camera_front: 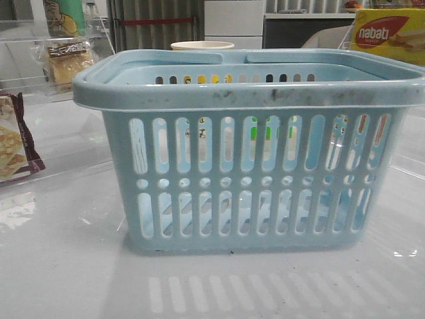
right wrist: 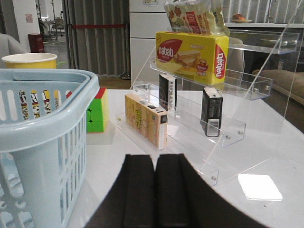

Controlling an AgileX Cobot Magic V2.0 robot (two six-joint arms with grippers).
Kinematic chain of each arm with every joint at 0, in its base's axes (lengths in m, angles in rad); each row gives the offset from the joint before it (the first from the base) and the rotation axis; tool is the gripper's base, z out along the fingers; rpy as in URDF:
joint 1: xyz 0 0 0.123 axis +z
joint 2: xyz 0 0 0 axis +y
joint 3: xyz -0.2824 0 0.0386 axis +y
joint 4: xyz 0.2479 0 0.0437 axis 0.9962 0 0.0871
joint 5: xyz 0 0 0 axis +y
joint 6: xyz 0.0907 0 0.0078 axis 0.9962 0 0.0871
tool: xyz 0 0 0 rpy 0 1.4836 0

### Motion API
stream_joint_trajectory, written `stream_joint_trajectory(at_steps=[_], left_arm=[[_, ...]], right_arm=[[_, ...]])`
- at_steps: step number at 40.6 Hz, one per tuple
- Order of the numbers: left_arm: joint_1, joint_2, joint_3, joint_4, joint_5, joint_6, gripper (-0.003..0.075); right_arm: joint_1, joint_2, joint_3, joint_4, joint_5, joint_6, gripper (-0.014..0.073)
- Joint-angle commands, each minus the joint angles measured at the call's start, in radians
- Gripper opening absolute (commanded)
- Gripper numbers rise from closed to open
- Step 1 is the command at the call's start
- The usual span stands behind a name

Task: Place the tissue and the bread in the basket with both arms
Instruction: 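Move the right gripper toward the black-and-white tissue pack on the shelf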

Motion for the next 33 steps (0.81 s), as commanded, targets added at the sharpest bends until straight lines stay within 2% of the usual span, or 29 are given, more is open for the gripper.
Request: stream_joint_trajectory(at_steps=[1,22,33], left_arm=[[-0.001,-0.017,-0.002,0.001,-0.086,-0.010,0.0094],[-0.001,-0.017,-0.002,0.001,-0.086,-0.010,0.0094],[-0.001,-0.017,-0.002,0.003,-0.098,-0.010,0.0094]], right_arm=[[-0.006,-0.018,0.001,-0.006,-0.093,0.002,0.0057],[-0.006,-0.018,0.001,-0.006,-0.093,0.002,0.0057],[-0.006,-0.018,0.001,-0.006,-0.138,0.002,0.0057]])
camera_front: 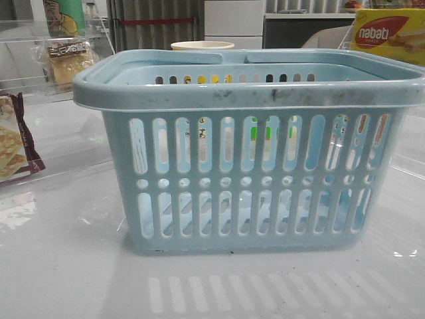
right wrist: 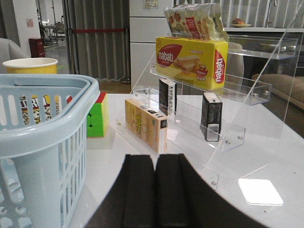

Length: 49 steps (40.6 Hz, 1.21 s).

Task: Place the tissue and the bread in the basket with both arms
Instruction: 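Move the right gripper toward the black-and-white tissue pack on the shelf, then grasp the black-and-white tissue pack with the right gripper and lift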

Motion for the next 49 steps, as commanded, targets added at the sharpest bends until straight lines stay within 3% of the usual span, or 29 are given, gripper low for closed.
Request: stream_joint_trajectory(at_steps=[1,6,11,27,34,46,49], left_arm=[[-0.001,-0.017,-0.002,0.003,-0.117,-0.010,0.0094],[-0.001,-0.017,-0.035,-0.002,-0.185,-0.014,0.0094],[-0.001,-0.012,-0.139,-0.002,-0.164,-0.014,0.0094],[-0.001,0.278,-0.649,0.010,0.138,-0.014,0.0094],[-0.001,0.432,-0.821,0.010,0.373,-0.014,0.0094],[-0.001,0.584,-0.821,0.004,0.580,-0.014,0.0094],[-0.001,0.613,-0.805,0.004,0.580,-0.014,0.0094]], right_arm=[[-0.006,-0.018,0.000,-0.006,-0.120,0.002,0.0057],[-0.006,-0.018,-0.040,-0.006,-0.135,0.002,0.0057],[-0.006,-0.015,-0.146,-0.006,-0.067,0.002,0.0057],[-0.006,0.264,-0.641,-0.006,0.298,0.002,0.0057],[-0.006,0.426,-0.816,-0.006,0.531,0.001,0.0057],[-0.006,0.610,-0.844,-0.034,0.718,0.001,0.0057],[-0.006,0.645,-0.844,-0.054,0.752,0.001,0.0057]])
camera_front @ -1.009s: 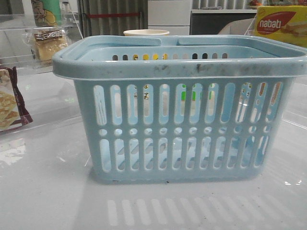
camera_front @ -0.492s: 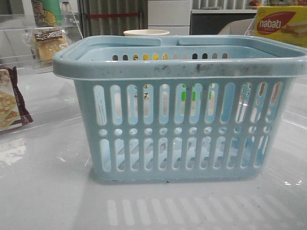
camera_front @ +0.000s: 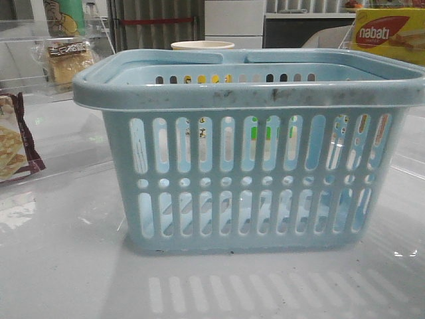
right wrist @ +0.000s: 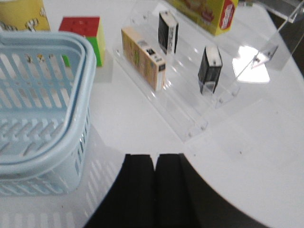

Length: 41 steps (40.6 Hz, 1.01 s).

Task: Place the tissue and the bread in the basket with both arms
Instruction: 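Grasp the black-and-white tissue pack with the right gripper and lift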

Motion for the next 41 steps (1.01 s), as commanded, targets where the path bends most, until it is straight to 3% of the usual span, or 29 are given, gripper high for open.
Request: stream_joint_trajectory(at_steps=[1,9,12,18,22,31,41], left_arm=[[-0.001,0.045,-0.010,-0.010,-0.052,-0.012,0.0094],[-0.001,0.107,0.022,-0.010,-0.032,-0.012,0.0103],[-0.001,0.124,0.026,-0.008,-0.032,-0.012,0.0142],[-0.001,0.133,0.025,-0.003,-0.033,-0.012,0.0412],[-0.001,0.135,0.025,-0.003,-0.035,-0.012,0.0512],[-0.001,0.135,0.025,-0.003,-0.035,-0.012,0.0506],[-0.001,0.135,0.025,-0.003,-0.035,-0.012,0.0506]], right_arm=[[-0.006,0.051,-0.037,-0.033,-0.021,0.001,0.0057],[-0.006,0.126,-0.037,-0.053,0.014,0.001,0.0065],[-0.006,0.144,-0.037,-0.053,0.014,0.001,0.0141],[-0.006,0.159,-0.035,-0.053,0.013,0.001,0.0412],[-0.006,0.166,-0.035,-0.061,0.005,0.001,0.0490],[-0.011,0.256,-0.047,-0.100,-0.067,0.021,0.0486],[-0.117,0.470,-0.203,-0.098,-0.067,0.032,0.0486]])
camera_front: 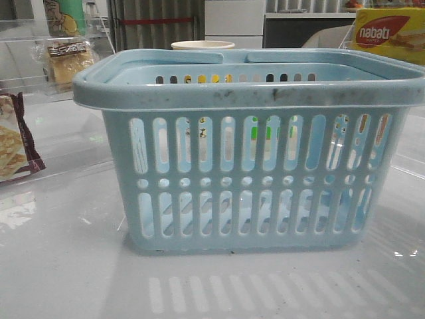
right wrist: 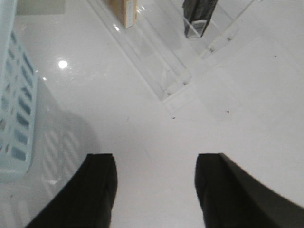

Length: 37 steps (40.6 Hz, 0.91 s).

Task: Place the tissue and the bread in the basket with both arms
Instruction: 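Grasp the black-and-white tissue pack with the right gripper and lift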

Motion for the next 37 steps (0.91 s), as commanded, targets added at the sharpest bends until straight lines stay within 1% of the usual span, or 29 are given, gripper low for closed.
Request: stream_joint_trajectory(at_steps=[1,9,16,21,29,33,37], left_arm=[[-0.001,0.002,-0.029,-0.003,-0.075,-0.011,0.0506],[-0.001,0.002,-0.029,-0.003,-0.075,-0.011,0.0506],[-0.001,0.002,-0.029,-0.005,-0.075,-0.011,0.0506],[-0.001,0.002,-0.029,-0.005,-0.075,-0.011,0.0506],[-0.001,0.002,-0.029,-0.005,-0.075,-0.011,0.0506],[-0.001,0.002,-0.029,-0.005,-0.075,-0.011,0.0506],[-0.001,0.002,-0.029,-0.005,-0.075,-0.011,0.0506]], right_arm=[[-0.045,0.078,-0.114,-0.020,-0.067,0.004,0.0486],[-0.084,0.267,-0.278,-0.026,-0.064,0.003,0.0486],[-0.085,0.419,-0.402,-0.083,-0.064,0.003,0.0486],[-0.085,0.509,-0.473,-0.099,-0.066,0.003,0.0486],[-0.085,0.623,-0.534,-0.131,-0.096,0.003,0.0486],[-0.085,0.662,-0.536,-0.165,-0.146,0.003,0.0486],[-0.085,0.689,-0.536,-0.167,-0.186,0.003,0.0486]])
